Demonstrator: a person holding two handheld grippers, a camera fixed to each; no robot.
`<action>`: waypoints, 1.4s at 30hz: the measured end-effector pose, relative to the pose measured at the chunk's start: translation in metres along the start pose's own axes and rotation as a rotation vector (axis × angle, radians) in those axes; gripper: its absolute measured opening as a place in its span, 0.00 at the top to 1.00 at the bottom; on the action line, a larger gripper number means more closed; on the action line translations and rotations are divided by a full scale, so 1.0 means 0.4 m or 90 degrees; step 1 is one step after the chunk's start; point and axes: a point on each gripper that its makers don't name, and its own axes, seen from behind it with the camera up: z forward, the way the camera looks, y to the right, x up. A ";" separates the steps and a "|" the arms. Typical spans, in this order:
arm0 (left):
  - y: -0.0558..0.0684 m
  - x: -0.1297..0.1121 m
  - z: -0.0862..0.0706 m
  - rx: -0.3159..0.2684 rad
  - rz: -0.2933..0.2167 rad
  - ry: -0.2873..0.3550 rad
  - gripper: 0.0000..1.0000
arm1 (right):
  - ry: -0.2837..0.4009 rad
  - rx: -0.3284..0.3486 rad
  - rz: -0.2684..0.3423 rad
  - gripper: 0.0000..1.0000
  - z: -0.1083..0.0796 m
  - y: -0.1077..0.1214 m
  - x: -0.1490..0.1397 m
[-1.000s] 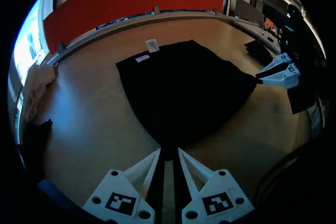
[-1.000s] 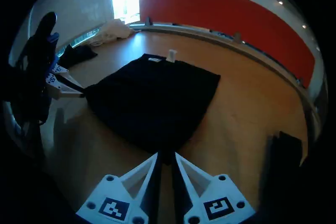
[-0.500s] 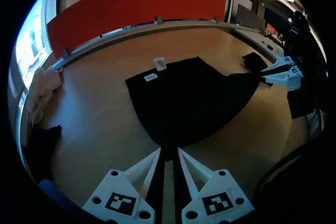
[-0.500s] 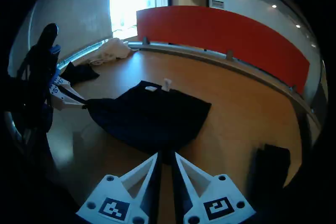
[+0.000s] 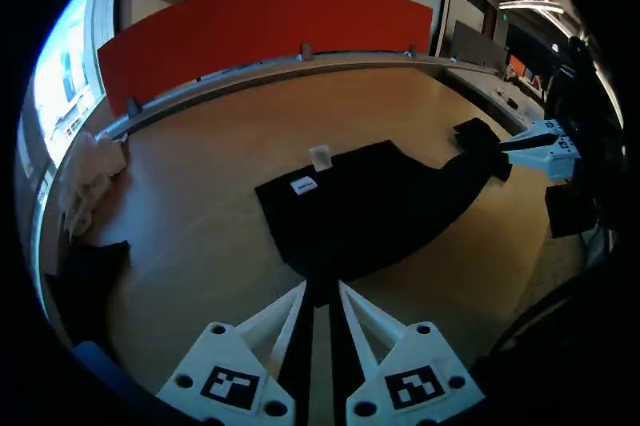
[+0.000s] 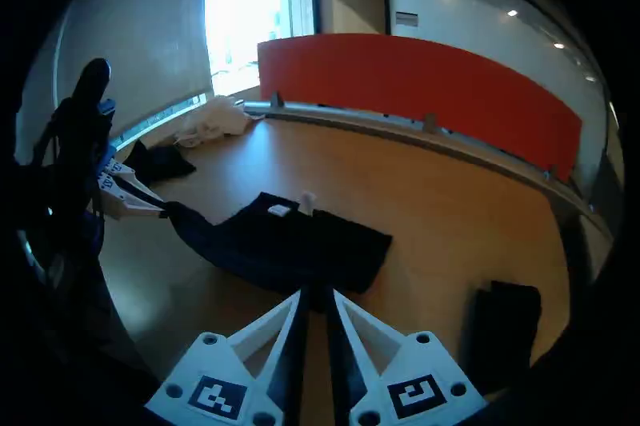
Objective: Fold towel
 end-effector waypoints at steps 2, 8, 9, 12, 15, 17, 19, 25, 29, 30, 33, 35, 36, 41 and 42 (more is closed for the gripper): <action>0.001 0.004 -0.011 -0.001 -0.001 -0.001 0.88 | 0.002 0.001 -0.001 0.86 -0.011 -0.005 0.007; 0.003 0.009 -0.031 -0.005 -0.005 -0.003 0.88 | 0.003 0.005 -0.005 0.86 -0.029 -0.014 0.019; 0.003 0.010 -0.032 -0.005 -0.006 -0.003 0.88 | 0.003 0.005 -0.005 0.86 -0.030 -0.015 0.020; 0.003 0.011 -0.033 -0.005 -0.009 -0.003 0.88 | 0.002 0.005 -0.004 0.86 -0.031 -0.015 0.022; 0.001 0.010 -0.029 -0.004 -0.010 -0.005 0.88 | 0.000 0.005 -0.002 0.86 -0.027 -0.015 0.020; -0.001 0.010 -0.026 -0.002 -0.009 -0.007 0.88 | -0.001 0.006 -0.001 0.86 -0.024 -0.014 0.019; -0.003 0.011 -0.022 -0.001 -0.008 -0.008 0.88 | -0.003 0.006 -0.002 0.86 -0.021 -0.012 0.018; -0.012 0.019 -0.001 0.001 -0.009 -0.013 0.88 | -0.011 0.005 -0.006 0.86 -0.001 0.001 0.016; -0.021 0.032 0.024 0.004 -0.008 -0.014 0.88 | -0.015 0.004 -0.004 0.86 0.022 0.017 0.020; -0.023 0.035 0.031 0.005 -0.007 -0.015 0.88 | -0.016 0.003 -0.003 0.86 0.028 0.022 0.021; -0.030 0.042 0.054 0.007 -0.005 -0.019 0.88 | -0.021 0.001 -0.003 0.86 0.050 0.040 0.021; -0.033 0.046 0.071 0.007 -0.004 -0.022 0.88 | -0.024 -0.001 -0.005 0.86 0.066 0.053 0.019; -0.036 0.047 0.079 0.007 -0.004 -0.023 0.88 | -0.026 -0.001 -0.005 0.86 0.073 0.059 0.019; -0.051 0.056 0.118 0.010 -0.010 -0.029 0.88 | -0.035 -0.001 -0.007 0.86 0.113 0.084 0.017; -0.053 0.057 0.125 0.009 -0.011 -0.031 0.88 | -0.036 -0.002 -0.007 0.86 0.120 0.089 0.017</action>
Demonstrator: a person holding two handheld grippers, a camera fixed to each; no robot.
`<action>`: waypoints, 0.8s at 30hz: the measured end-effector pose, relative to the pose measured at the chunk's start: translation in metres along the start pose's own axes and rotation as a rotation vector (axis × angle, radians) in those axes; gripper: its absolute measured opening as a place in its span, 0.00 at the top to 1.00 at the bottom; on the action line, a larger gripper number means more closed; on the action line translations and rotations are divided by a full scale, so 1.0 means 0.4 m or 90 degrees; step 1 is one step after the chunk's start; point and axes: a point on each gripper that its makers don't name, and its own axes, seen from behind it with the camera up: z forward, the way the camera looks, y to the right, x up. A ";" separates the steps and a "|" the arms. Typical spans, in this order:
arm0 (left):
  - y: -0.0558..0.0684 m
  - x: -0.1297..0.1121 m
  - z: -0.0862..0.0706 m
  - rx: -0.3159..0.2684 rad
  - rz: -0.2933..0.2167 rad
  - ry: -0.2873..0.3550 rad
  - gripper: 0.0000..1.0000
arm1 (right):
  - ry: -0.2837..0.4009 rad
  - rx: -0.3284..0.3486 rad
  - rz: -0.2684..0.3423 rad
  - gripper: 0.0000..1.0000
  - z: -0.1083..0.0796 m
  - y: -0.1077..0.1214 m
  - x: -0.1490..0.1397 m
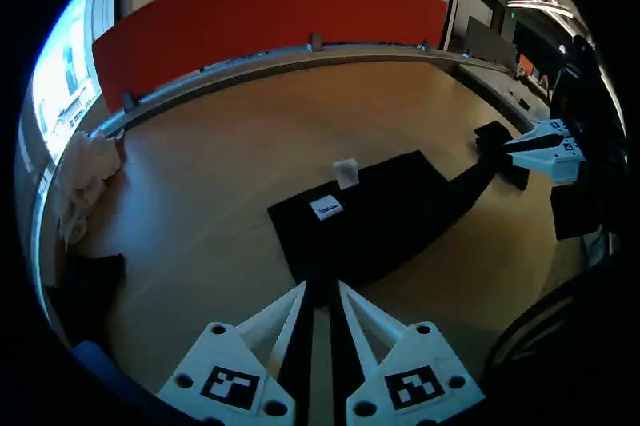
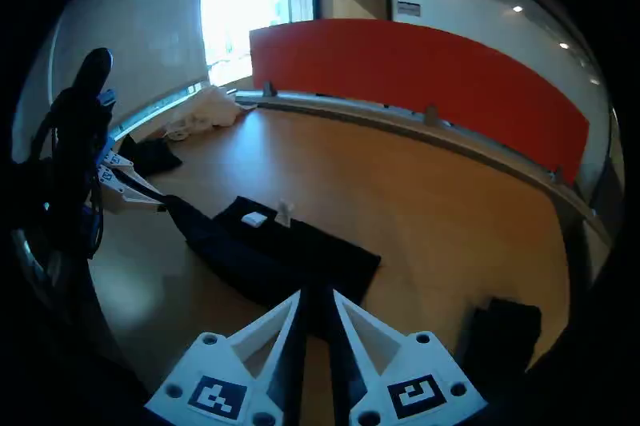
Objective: Fold towel
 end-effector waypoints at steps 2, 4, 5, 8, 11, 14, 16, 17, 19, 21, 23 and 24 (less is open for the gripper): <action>-0.003 0.002 0.014 -0.002 -0.002 -0.005 0.88 | -0.002 -0.002 0.000 0.86 0.014 0.010 0.001; -0.007 0.002 0.026 -0.003 -0.001 -0.009 0.88 | -0.006 -0.001 0.000 0.86 0.026 0.017 0.001; -0.009 0.001 0.033 -0.003 -0.001 -0.012 0.88 | -0.008 -0.001 -0.001 0.86 0.032 0.020 0.001; -0.014 -0.002 0.049 -0.003 0.003 -0.020 0.88 | -0.014 0.000 -0.002 0.86 0.048 0.027 -0.004; -0.017 -0.004 0.063 -0.003 0.006 -0.025 0.88 | -0.019 0.001 -0.003 0.86 0.061 0.032 -0.008; -0.020 -0.004 0.075 -0.003 0.006 -0.028 0.88 | -0.025 0.000 -0.002 0.86 0.075 0.038 -0.012; -0.023 -0.004 0.084 -0.004 0.006 -0.029 0.87 | -0.028 0.000 -0.001 0.86 0.083 0.043 -0.015; -0.024 -0.003 0.089 -0.005 0.005 -0.030 0.87 | -0.029 -0.001 0.000 0.86 0.088 0.046 -0.016; -0.028 -0.002 0.100 -0.004 0.004 -0.031 0.87 | -0.034 -0.002 0.002 0.86 0.098 0.053 -0.020; -0.032 0.002 0.114 -0.003 0.004 -0.030 0.86 | -0.039 -0.004 0.004 0.86 0.110 0.062 -0.024; -0.037 0.007 0.129 0.000 0.005 -0.029 0.84 | -0.045 -0.008 0.007 0.86 0.123 0.071 -0.030; -0.040 0.009 0.136 0.002 0.005 -0.028 0.84 | -0.048 -0.009 0.008 0.86 0.129 0.075 -0.033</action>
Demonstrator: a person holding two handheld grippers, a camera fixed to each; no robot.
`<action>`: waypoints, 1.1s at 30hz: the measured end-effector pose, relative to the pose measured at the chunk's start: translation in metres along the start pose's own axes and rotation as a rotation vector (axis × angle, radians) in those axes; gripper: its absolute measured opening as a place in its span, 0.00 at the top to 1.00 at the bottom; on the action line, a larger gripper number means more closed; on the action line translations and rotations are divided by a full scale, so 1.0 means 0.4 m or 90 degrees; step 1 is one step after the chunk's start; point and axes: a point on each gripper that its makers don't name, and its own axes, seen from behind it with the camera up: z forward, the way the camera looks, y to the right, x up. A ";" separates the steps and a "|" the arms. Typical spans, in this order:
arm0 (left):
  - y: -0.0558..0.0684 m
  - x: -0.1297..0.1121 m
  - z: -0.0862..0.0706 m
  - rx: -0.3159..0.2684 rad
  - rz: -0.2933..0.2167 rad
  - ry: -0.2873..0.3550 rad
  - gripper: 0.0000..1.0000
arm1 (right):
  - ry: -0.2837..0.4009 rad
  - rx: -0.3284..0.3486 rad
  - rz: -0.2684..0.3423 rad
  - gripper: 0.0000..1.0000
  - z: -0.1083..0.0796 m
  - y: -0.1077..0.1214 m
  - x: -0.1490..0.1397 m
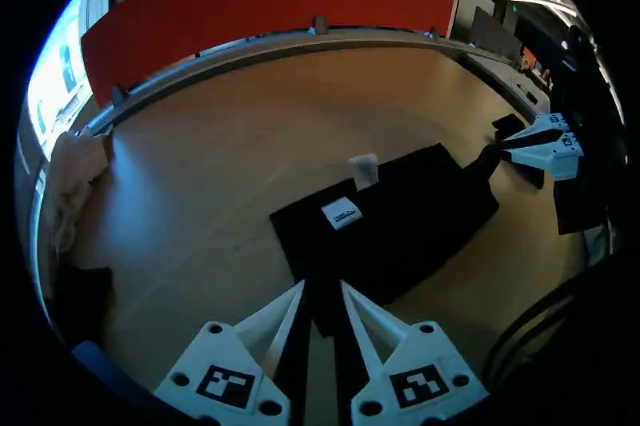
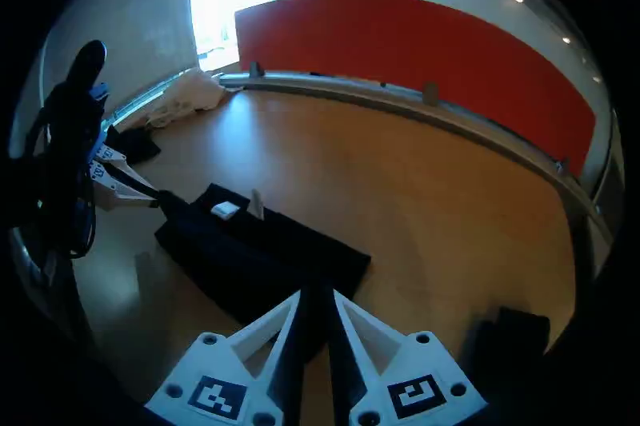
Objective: Fold towel
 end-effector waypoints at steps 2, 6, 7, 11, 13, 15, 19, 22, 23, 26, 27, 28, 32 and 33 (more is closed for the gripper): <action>-0.007 0.005 0.016 0.005 0.000 0.002 0.83 | -0.006 -0.002 0.003 0.86 0.014 0.007 -0.005; -0.020 0.010 0.044 0.013 -0.001 0.002 0.82 | -0.016 -0.005 0.009 0.86 0.041 0.015 -0.015; -0.022 0.009 0.050 0.014 -0.001 0.001 0.82 | -0.018 -0.005 0.011 0.86 0.047 0.017 -0.018; -0.031 0.005 0.076 0.020 -0.004 -0.006 0.82 | -0.026 -0.007 0.017 0.86 0.068 0.021 -0.028; -0.033 0.004 0.084 0.022 -0.005 -0.007 0.82 | -0.029 -0.008 0.018 0.86 0.074 0.024 -0.032; -0.035 0.003 0.091 0.023 -0.008 -0.009 0.81 | -0.031 -0.010 0.020 0.86 0.081 0.027 -0.034; -0.039 0.003 0.099 0.025 -0.012 -0.009 0.77 | -0.034 -0.015 0.023 0.86 0.091 0.033 -0.035; -0.044 0.003 0.105 0.027 -0.011 -0.010 0.75 | -0.035 -0.020 0.023 0.85 0.097 0.038 -0.034; -0.046 0.003 0.107 0.029 -0.010 -0.010 0.74 | -0.036 -0.022 0.023 0.85 0.099 0.039 -0.034; -0.053 0.003 0.112 0.036 -0.003 -0.010 0.72 | -0.036 -0.026 0.020 0.83 0.103 0.040 -0.035; -0.055 0.003 0.114 0.038 -0.001 -0.010 0.72 | -0.037 -0.028 0.020 0.83 0.105 0.041 -0.036; -0.057 0.004 0.116 0.040 0.000 -0.010 0.71 | -0.037 -0.031 0.020 0.82 0.107 0.042 -0.037; -0.066 0.007 0.123 0.047 0.001 -0.009 0.65 | -0.036 -0.039 0.024 0.80 0.114 0.049 -0.035; -0.068 0.008 0.125 0.049 0.000 -0.008 0.64 | -0.035 -0.042 0.026 0.80 0.116 0.052 -0.034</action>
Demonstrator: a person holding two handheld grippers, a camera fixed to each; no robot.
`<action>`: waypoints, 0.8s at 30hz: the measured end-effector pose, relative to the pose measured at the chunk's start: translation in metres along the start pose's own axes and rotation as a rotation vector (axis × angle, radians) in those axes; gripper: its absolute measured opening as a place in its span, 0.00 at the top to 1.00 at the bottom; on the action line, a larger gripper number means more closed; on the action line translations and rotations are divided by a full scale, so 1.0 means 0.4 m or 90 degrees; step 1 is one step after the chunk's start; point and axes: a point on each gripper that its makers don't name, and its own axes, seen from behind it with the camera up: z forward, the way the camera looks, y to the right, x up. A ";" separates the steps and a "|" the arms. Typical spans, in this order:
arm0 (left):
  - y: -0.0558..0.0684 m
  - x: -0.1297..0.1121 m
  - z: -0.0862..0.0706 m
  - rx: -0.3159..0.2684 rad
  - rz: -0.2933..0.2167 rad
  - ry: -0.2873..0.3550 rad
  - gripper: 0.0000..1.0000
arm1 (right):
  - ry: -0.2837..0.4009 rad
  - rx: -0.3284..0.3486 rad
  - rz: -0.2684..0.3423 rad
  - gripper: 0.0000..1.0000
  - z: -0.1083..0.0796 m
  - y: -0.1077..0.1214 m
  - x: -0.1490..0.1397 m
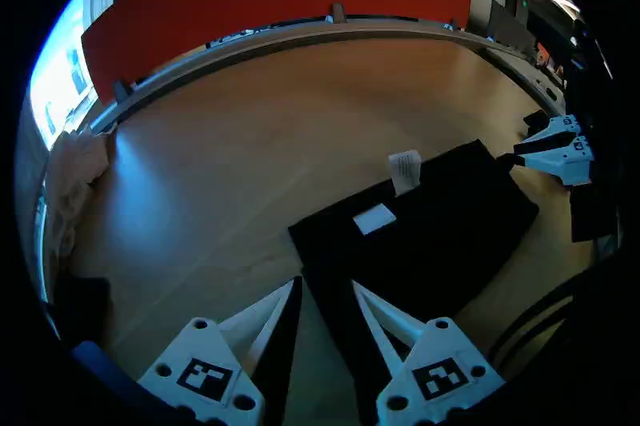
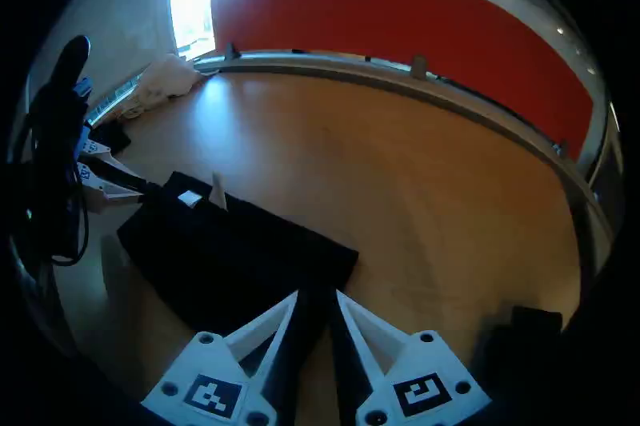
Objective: Fold towel
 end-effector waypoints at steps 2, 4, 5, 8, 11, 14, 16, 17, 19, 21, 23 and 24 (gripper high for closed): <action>-0.005 0.002 0.004 0.004 -0.002 0.002 0.61 | 0.001 -0.006 0.005 0.78 0.004 0.006 0.003; -0.011 0.005 0.006 0.009 -0.002 0.003 0.59 | 0.002 -0.010 0.008 0.75 0.006 0.011 0.004; -0.015 0.006 0.008 0.013 -0.002 0.003 0.58 | 0.003 -0.012 0.009 0.73 0.007 0.014 0.005; -0.024 0.007 0.010 0.021 -0.002 0.003 0.50 | 0.004 -0.019 0.007 0.60 0.008 0.023 0.006; -0.033 0.008 0.008 0.029 -0.002 0.005 0.41 | 0.006 -0.023 0.002 0.43 0.007 0.029 0.008; -0.038 0.006 0.007 0.034 -0.005 0.004 0.32 | 0.009 -0.027 0.000 0.33 0.005 0.033 0.012; -0.043 0.007 0.005 0.038 -0.009 0.006 0.27 | 0.011 -0.027 0.001 0.31 0.003 0.035 0.014; -0.046 0.007 0.004 0.040 -0.011 0.007 0.24 | 0.012 -0.027 0.002 0.29 0.001 0.035 0.016; -0.052 0.011 -0.002 0.047 -0.016 0.011 0.19 | 0.013 -0.025 0.004 0.22 -0.003 0.035 0.016; -0.058 0.014 -0.010 0.052 -0.021 0.016 0.15 | 0.014 -0.024 0.006 0.17 -0.008 0.034 0.014; -0.062 0.016 -0.017 0.054 -0.025 0.020 0.15 | 0.016 -0.024 0.007 0.17 -0.015 0.035 0.012; -0.063 0.017 -0.021 0.054 -0.027 0.021 0.15 | 0.016 -0.025 0.007 0.17 -0.018 0.035 0.011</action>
